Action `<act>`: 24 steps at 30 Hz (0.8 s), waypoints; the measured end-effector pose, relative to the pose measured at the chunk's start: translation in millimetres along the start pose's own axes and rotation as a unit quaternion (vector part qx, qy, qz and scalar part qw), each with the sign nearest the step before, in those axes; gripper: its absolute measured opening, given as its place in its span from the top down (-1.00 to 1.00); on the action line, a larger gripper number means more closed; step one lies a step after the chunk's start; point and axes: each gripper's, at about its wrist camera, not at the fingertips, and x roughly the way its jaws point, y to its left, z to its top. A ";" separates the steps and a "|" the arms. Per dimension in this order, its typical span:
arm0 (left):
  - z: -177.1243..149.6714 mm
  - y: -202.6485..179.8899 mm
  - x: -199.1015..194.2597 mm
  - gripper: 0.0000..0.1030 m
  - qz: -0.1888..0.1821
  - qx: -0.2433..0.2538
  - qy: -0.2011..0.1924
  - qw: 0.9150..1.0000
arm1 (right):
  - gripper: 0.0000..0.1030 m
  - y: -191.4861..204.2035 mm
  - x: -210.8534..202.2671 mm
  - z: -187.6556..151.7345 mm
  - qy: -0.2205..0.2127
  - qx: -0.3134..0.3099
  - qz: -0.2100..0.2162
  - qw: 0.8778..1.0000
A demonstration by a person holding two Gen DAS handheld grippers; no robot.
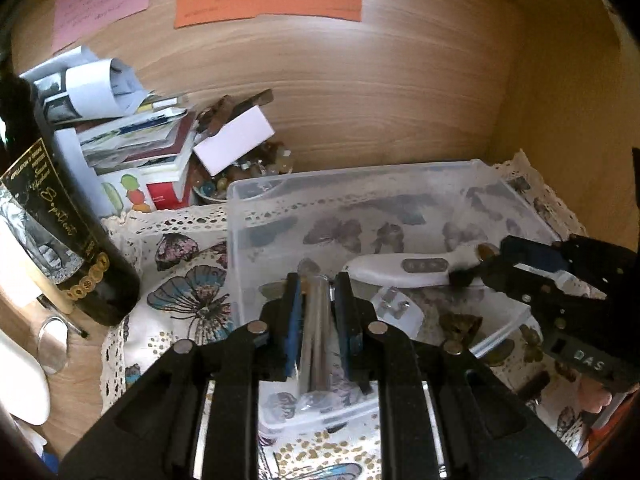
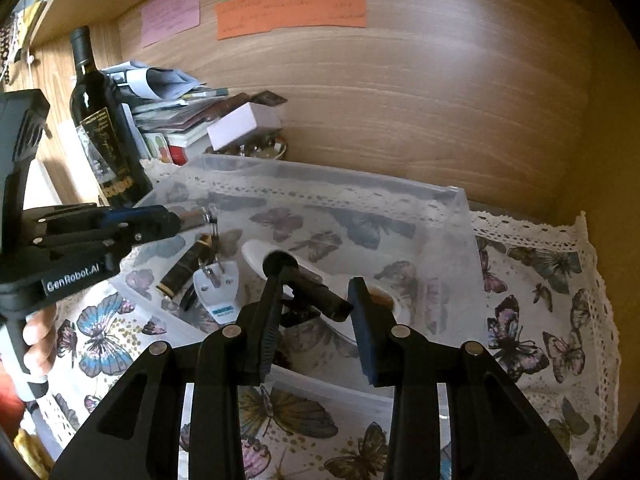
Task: Organize rigid objects
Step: 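Drop the rod into the clear box with the left tool while the right tool drops the stick in, then grasp the key ring with the left tool while the right tool grasps the black USB dongle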
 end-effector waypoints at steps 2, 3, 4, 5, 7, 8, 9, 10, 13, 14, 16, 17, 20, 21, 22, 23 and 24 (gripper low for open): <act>-1.0 -3.5 -3.6 0.64 0.002 0.008 -0.003 1.000 | 0.35 -0.7 1.5 0.2 0.002 0.001 -0.004 1.000; -0.9 -4.3 -4.7 0.60 0.004 0.010 -0.004 1.000 | 0.33 -0.7 1.7 0.4 0.002 0.002 -0.008 1.000; -1.1 -5.6 -6.6 0.53 0.005 0.012 -0.006 1.000 | 0.28 -0.8 1.8 0.1 0.003 0.002 -0.011 1.000; -1.2 -6.2 -9.3 0.46 0.005 0.012 -0.008 1.000 | 0.23 -1.2 0.9 0.0 0.003 0.003 -0.014 1.000; -0.2 -7.6 -15.4 0.39 0.005 0.013 -0.012 1.000 | 0.18 -0.5 -1.0 0.2 0.002 0.004 -0.013 1.000; -0.6 -8.0 -21.2 0.32 0.003 0.013 -0.017 1.000 | 0.17 0.4 -4.8 -0.5 -0.001 0.004 -0.014 1.000; 0.1 -8.0 -24.5 0.27 0.003 0.013 -0.020 1.000 | 0.16 1.6 -8.0 -1.0 -0.005 0.002 -0.017 1.000; -0.6 -7.8 -30.1 0.15 0.003 0.012 -0.025 1.000 | 0.15 2.9 -11.6 -1.5 -0.009 0.000 -0.021 1.000; -5.1 -7.4 -46.0 -0.23 0.004 0.012 -0.041 0.999 | -0.01 6.4 -26.5 -4.5 -0.026 -0.005 -0.025 0.999; -8.3 -7.4 -52.4 -0.40 0.005 0.011 -0.047 0.999 | -0.11 7.3 -32.0 -6.2 -0.032 -0.004 -0.025 0.999; -13.6 -7.0 -59.5 -0.62 0.004 0.009 -0.051 0.999 | -0.22 9.3 -43.1 -10.6 -0.044 -0.004 -0.026 0.999; -17.0 -7.6 -62.7 -0.72 0.004 0.008 -0.052 0.999 | -0.25 10.0 -47.0 -12.8 -0.047 -0.004 -0.028 0.998; -28.4 -10.3 -69.2 -0.84 0.009 0.012 -0.049 0.999 | -0.42 10.2 -58.7 -21.8 -0.054 0.001 -0.028 0.998; -33.4 -12.2 -70.3 -0.85 0.010 0.016 -0.045 0.999 | -0.43 10.2 -61.1 -24.7 -0.055 0.002 -0.029 0.998; -37.6 -14.0 -70.6 -0.86 0.009 0.020 -0.040 0.999 | -0.44 10.1 -64.2 -28.1 -0.055 0.002 -0.031 0.998; -42.9 -16.1 -71.1 -0.87 0.006 0.024 -0.034 0.999 | -0.45 9.9 -66.7 -33.2 -0.054 0.003 -0.034 0.998; -49.5 -19.3 -69.9 -0.87 0.002 0.029 -0.023 0.999 | -0.46 9.5 -67.8 -37.0 -0.052 0.004 -0.036 0.998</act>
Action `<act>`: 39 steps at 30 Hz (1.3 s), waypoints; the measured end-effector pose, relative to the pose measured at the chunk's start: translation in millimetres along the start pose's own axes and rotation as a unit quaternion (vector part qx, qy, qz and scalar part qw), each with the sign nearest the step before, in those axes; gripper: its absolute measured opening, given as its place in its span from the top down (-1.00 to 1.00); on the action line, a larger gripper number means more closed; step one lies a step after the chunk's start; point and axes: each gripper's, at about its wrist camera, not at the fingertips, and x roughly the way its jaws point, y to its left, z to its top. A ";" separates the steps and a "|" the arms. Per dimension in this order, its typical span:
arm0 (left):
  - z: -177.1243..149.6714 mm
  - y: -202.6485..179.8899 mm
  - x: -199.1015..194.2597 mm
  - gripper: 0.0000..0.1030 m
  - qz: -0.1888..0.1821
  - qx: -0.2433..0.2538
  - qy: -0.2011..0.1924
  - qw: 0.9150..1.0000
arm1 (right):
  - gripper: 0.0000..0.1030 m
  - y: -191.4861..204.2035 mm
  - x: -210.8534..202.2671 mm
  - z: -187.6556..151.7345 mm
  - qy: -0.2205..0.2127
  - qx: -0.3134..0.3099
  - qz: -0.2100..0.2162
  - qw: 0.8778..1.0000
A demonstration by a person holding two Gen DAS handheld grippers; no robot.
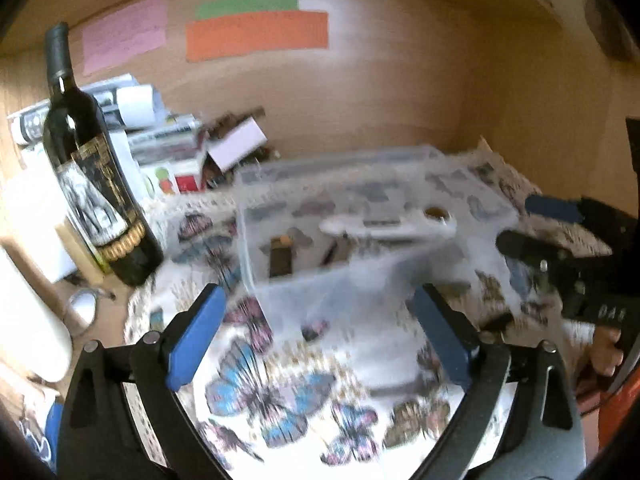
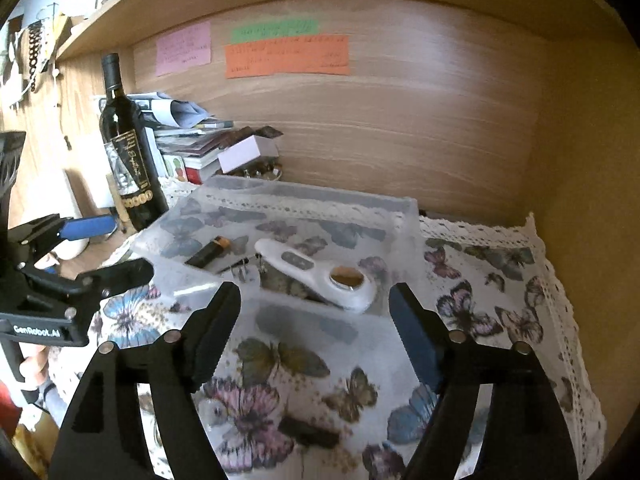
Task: Organize rigid objects
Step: 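Grasp the key ring with the left tool while the right tool grasps the black USB dongle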
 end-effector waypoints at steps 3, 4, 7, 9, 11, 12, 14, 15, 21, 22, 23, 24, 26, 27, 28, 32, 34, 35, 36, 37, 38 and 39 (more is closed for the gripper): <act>-17.3 -9.7 3.8 -0.87 -0.014 0.011 0.029 0.999 | -0.47 -2.1 -2.5 -12.8 0.010 0.001 -0.009 1.000; -22.3 -12.4 4.2 -0.87 -0.015 0.012 0.035 0.999 | -0.47 -3.5 -2.9 -19.1 0.016 0.002 -0.014 1.000; -37.5 -21.8 10.6 -0.87 -0.020 0.014 0.060 0.998 | -0.47 -7.5 -2.0 -34.0 0.033 0.008 -0.019 0.999; -46.7 -27.6 13.4 -0.87 -0.022 0.013 0.076 0.997 | -0.47 -9.3 -0.7 -41.8 0.044 0.013 -0.019 0.999; -53.7 -34.6 16.5 -0.87 -0.026 0.016 0.088 0.996 | -0.47 -11.4 1.0 -50.7 0.056 0.021 -0.018 0.998; -56.1 -38.9 17.5 -0.87 -0.031 0.021 0.093 0.995 | -0.47 -12.0 1.8 -55.1 0.062 0.026 -0.016 0.998; -59.0 -46.1 20.4 -0.87 -0.040 0.032 0.104 0.993 | -0.47 -11.1 5.5 -63.9 0.077 0.033 -0.012 0.996; -59.7 -49.9 22.0 -0.87 -0.039 0.037 0.109 0.993 | -0.47 -10.0 7.4 -66.5 0.082 0.034 -0.011 0.996; -57.3 -60.2 35.7 -0.87 -0.041 0.030 0.128 0.990 | -0.43 -3.7 19.1 -76.3 0.105 0.044 -0.002 0.993; -56.0 -59.7 37.1 -0.87 -0.039 0.022 0.128 0.991 | -0.38 -3.2 20.0 -76.4 0.105 0.046 -0.002 0.993; -54.8 -58.6 38.4 -0.86 -0.038 0.012 0.127 0.991 | -0.32 -2.5 21.2 -76.2 0.104 0.047 -0.007 0.993; -53.7 -57.6 39.5 -0.85 -0.037 0.007 0.125 0.991 | -0.29 -1.8 22.2 -75.9 0.103 0.049 -0.010 0.993; -54.2 -57.1 38.1 -0.66 -0.030 0.003 0.115 0.993 | -0.16 0.0 24.3 -75.6 0.102 0.048 -0.014 0.994; -54.7 -56.8 37.1 -0.58 -0.028 0.004 0.111 0.993 | -0.13 1.5 25.2 -75.9 0.102 0.045 -0.020 0.994; -55.9 -56.9 34.5 -0.41 -0.026 0.006 0.105 0.994 | -0.05 3.8 25.9 -76.0 0.101 0.039 -0.025 0.994; -60.8 -61.5 27.8 0.21 -0.027 0.021 0.086 0.996 | 0.19 13.4 26.6 -76.6 0.096 0.008 -0.030 0.995; -61.5 -62.6 24.5 0.59 -0.033 0.029 0.084 0.995 | 0.19 11.4 25.9 -77.1 0.094 0.011 -0.028 0.995; -61.6 -62.7 23.2 0.71 -0.037 0.032 0.085 0.995 | 0.19 9.5 25.7 -77.0 0.094 0.015 -0.024 0.995; -61.7 -62.0 22.2 0.73 -0.039 0.032 0.085 0.995 | 0.19 7.2 24.9 -77.1 0.094 0.023 -0.019 0.995; -61.8 -60.9 21.6 0.75 -0.042 0.031 0.086 0.995 | 0.19 5.9 24.1 -76.9 0.093 0.028 -0.015 0.995; -61.5 -59.6 21.2 0.76 -0.045 0.029 0.087 0.995 | 0.19 5.2 23.0 -77.0 0.092 0.032 -0.014 0.995; -61.1 -58.6 20.7 0.76 -0.046 0.027 0.087 0.995 | 0.19 4.9 21.9 -77.0 0.090 0.035 -0.015 0.995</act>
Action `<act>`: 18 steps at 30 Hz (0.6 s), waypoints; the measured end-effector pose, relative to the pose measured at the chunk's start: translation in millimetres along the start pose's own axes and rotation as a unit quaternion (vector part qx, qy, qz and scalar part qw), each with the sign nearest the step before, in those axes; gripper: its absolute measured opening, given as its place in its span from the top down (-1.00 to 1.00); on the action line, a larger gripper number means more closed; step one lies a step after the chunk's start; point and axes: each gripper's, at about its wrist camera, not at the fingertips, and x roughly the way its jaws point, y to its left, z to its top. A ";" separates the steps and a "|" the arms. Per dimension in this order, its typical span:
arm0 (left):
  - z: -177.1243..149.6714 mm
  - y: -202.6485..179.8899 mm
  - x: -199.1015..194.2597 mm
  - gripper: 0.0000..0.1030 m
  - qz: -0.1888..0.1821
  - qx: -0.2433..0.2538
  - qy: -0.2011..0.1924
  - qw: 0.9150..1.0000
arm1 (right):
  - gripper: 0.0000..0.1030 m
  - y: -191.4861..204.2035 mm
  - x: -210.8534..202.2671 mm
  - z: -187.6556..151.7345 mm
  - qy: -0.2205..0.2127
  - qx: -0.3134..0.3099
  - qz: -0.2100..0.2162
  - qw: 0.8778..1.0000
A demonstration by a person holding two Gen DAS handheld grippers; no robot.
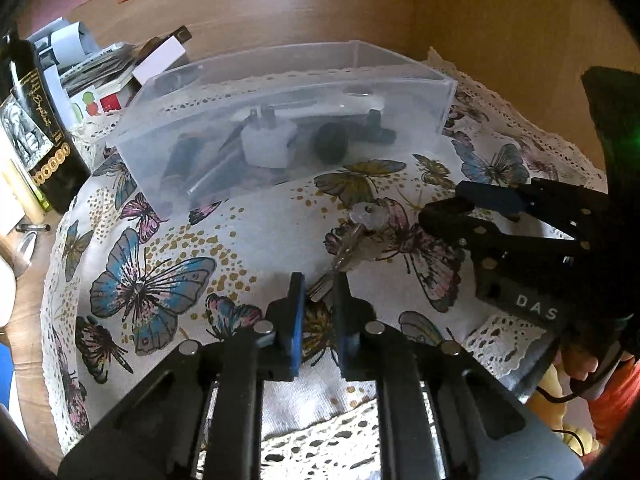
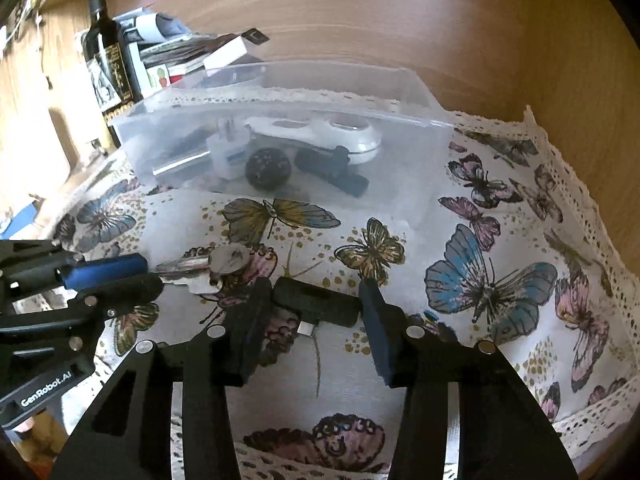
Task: Organize rigid objects
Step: 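Grasp the key ring with the left tool while the right tool grasps the black USB dongle, then place the keys in the clear box with the left tool while the right tool places the dongle there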
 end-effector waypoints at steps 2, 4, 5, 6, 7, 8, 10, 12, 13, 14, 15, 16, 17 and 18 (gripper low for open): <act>0.5 0.6 -1.6 0.81 -0.003 0.002 0.003 1.000 | 0.19 0.3 -4.0 -0.8 -0.006 0.002 -0.001 1.000; 1.1 -1.4 -5.3 0.81 -0.011 0.009 0.007 1.000 | 0.19 -1.1 -8.7 -1.1 -0.012 0.005 0.002 1.000; 2.1 -2.7 -7.6 0.79 -0.013 0.012 0.007 1.000 | 0.19 -3.3 -12.1 -1.1 -0.016 0.009 0.004 1.000; 3.8 -4.0 -9.4 0.74 -0.013 0.014 0.007 1.000 | 0.19 -4.5 -14.2 -0.9 -0.018 0.011 0.005 1.000; 5.2 -5.5 -9.9 0.60 -0.013 0.017 0.009 1.000 | 0.19 -6.4 -16.7 -0.5 -0.020 0.014 0.007 1.000; 7.7 -7.6 -9.9 0.40 -0.015 0.020 0.010 1.000 | 0.19 -8.5 -19.4 -0.1 -0.024 0.018 0.008 1.000; 12.8 -12.1 -6.9 0.16 -0.012 0.028 0.010 0.999 | 0.19 -12.9 -24.2 0.3 -0.029 0.025 0.012 0.999; 19.4 -18.4 1.9 0.10 -0.007 0.044 0.016 0.999 | 0.19 -15.8 -27.9 0.5 -0.034 0.029 0.013 0.999; 21.7 -19.4 6.2 0.10 -0.006 0.049 0.021 0.999 | 0.19 -16.8 -29.4 0.2 -0.036 0.031 0.014 0.999; 25.5 -21.3 13.9 0.10 -0.010 0.053 0.030 0.998 | 0.19 -18.4 -31.4 -0.3 -0.038 0.033 0.015 0.999; 28.2 -21.9 20.7 0.10 -0.013 0.055 0.040 0.998 | 0.19 -19.2 -32.4 -0.8 -0.039 0.034 0.015 0.999; 29.8 -22.3 25.9 0.10 -0.015 0.057 0.047 0.997 | 0.19 -19.8 -33.2 -1.3 -0.040 0.034 0.015 0.998; 32.0 -23.5 28.8 0.10 -0.015 0.062 0.044 0.997 | 0.19 -20.5 -34.0 -2.1 -0.042 0.033 0.015 0.998; 33.7 -24.7 30.2 0.15 -0.015 0.069 0.043 0.997 | 0.19 -21.4 -34.7 -2.3 -0.042 0.033 0.014 0.998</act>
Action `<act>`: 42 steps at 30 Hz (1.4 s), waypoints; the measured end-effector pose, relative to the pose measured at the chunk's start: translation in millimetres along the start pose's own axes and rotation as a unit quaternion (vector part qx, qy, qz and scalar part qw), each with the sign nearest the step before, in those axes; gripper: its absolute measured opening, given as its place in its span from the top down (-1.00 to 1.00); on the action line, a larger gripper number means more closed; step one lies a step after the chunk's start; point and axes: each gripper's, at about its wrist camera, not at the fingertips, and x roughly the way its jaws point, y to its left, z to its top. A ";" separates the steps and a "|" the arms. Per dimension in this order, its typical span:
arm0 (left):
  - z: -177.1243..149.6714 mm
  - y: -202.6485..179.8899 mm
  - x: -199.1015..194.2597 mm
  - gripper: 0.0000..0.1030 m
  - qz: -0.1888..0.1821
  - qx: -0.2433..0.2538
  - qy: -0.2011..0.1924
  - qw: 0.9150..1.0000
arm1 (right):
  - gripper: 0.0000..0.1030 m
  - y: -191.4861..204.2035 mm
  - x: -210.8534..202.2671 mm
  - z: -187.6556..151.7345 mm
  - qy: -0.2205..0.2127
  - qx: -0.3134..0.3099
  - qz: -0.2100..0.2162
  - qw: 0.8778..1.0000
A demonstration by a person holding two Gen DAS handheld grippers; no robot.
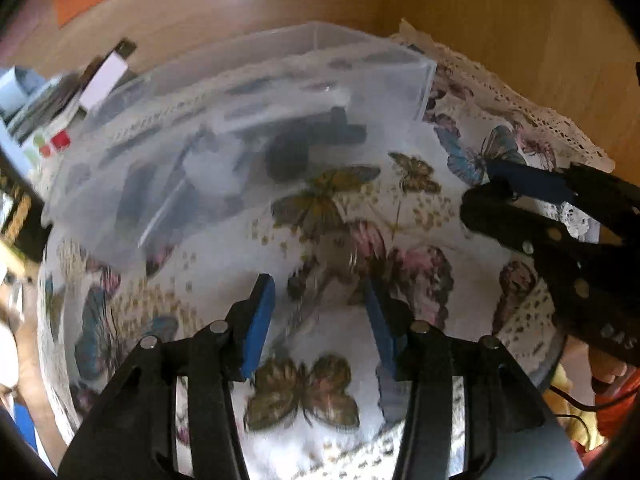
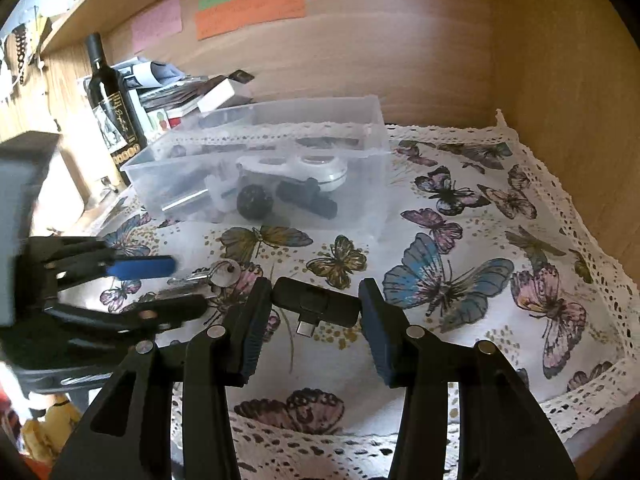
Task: Organize rigid objects
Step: 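Place the keys in the clear box with the left tool while the right tool places the dongle there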
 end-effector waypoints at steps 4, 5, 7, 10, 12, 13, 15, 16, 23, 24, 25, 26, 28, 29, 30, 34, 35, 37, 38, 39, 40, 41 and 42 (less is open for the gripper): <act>0.4 -2.7 0.0 0.46 -0.014 0.005 -0.006 1.000 | 0.19 -2.8 -1.8 0.6 -0.004 -0.001 -0.002 1.000; -2.4 -4.1 -1.5 0.46 -0.009 0.009 -0.013 1.000 | 0.19 -3.5 -2.2 1.5 -0.006 -0.001 -0.002 1.000; -5.4 -4.0 -4.3 0.46 -0.006 0.007 -0.019 1.000 | 0.19 -4.3 -2.8 3.9 -0.009 -0.001 -0.002 1.000; -10.5 0.9 -13.0 0.47 -0.010 -0.006 -0.030 0.999 | 0.19 -3.0 -3.7 7.5 -0.014 -0.004 -0.004 1.000; -13.0 7.0 -21.0 0.47 -0.006 -0.017 -0.041 0.999 | 0.19 -1.1 -4.6 10.6 -0.018 -0.007 -0.004 1.000; -14.0 11.0 -26.0 0.47 -0.003 -0.023 -0.047 0.999 | 0.19 -0.2 -5.1 12.2 -0.021 -0.008 -0.004 1.000; -15.3 20.4 -36.3 0.47 -0.001 -0.036 -0.062 0.997 | 0.19 2.2 -6.0 15.9 -0.027 -0.009 -0.003 1.000; -15.0 24.3 -41.2 0.47 -0.001 -0.042 -0.069 0.997 | 0.19 3.6 -6.6 18.2 -0.029 -0.009 -0.003 1.000; -3.6 42.8 -81.6 0.47 0.015 -0.057 -0.125 0.990 | 0.19 10.4 -10.4 33.1 -0.047 -0.013 -0.002 0.999; -2.4 44.7 -87.0 0.47 0.016 -0.059 -0.131 0.989 | 0.19 11.3 -11.0 36.4 -0.051 -0.014 -0.002 0.999; -0.7 47.6 -92.0 0.47 0.018 -0.061 -0.138 0.988 | 0.19 12.0 -11.6 40.1 -0.055 -0.013 -0.002 0.998; 3.1 50.1 -96.8 0.47 0.020 -0.063 -0.146 0.987 | 0.19 12.5 -12.8 45.0 -0.060 -0.013 -0.001 0.998; 11.1 56.3 -104.9 0.47 0.026 -0.065 -0.158 0.985 | 0.19 13.7 -14.5 54.1 -0.070 -0.014 0.000 0.997; 15.5 60.1 -107.1 0.47 0.026 -0.068 -0.162 0.984 | 0.19 14.1 -14.7 57.4 -0.073 -0.014 0.000 0.997; 20.6 61.1 -105.9 0.47 0.027 -0.069 -0.164 0.984 | 0.19 14.6 -14.5 64.5 -0.078 -0.015 0.002 0.997; 35.8 70.7 -106.0 0.47 0.037 -0.075 -0.168 0.982 | 0.19 18.4 -11.0 84.7 -0.088 -0.023 0.005 0.996; 41.3 73.8 -103.4 0.47 0.041 -0.077 -0.168 0.982 | 0.19 20.8 -8.6 90.8 -0.091 -0.029 0.003 0.995; 47.9 78.0 -99.0 0.47 0.042 -0.081 -0.167 0.982 | 0.19 25.4 -1.8 101.8 -0.092 -0.038 0.002 0.995; 51.8 80.4 -94.9 0.47 0.041 -0.084 -0.164 0.982 | 0.19 27.7 2.1 105.9 -0.092 -0.042 0.004 0.995; 55.1 82.6 -90.3 0.47 0.042 -0.086 -0.161 0.982 | 0.19 29.1 5.3 108.8 -0.090 -0.044 0.006 0.995; 57.7 84.9 -85.7 0.47 0.044 -0.088 -0.159 0.982 | 0.19 31.1 11.1 112.4 -0.086 -0.046 0.009 0.995; 60.2 87.1 -80.2 0.47 0.045 -0.090 -0.155 0.983 | 0.19 33.1 17.1 115.3 -0.080 -0.048 0.012 0.996; 62.3 90.1 -74.6 0.47 0.045 -0.093 -0.150 0.983 | 0.19 34.9 23.5 117.2 -0.073 -0.050 0.017 0.996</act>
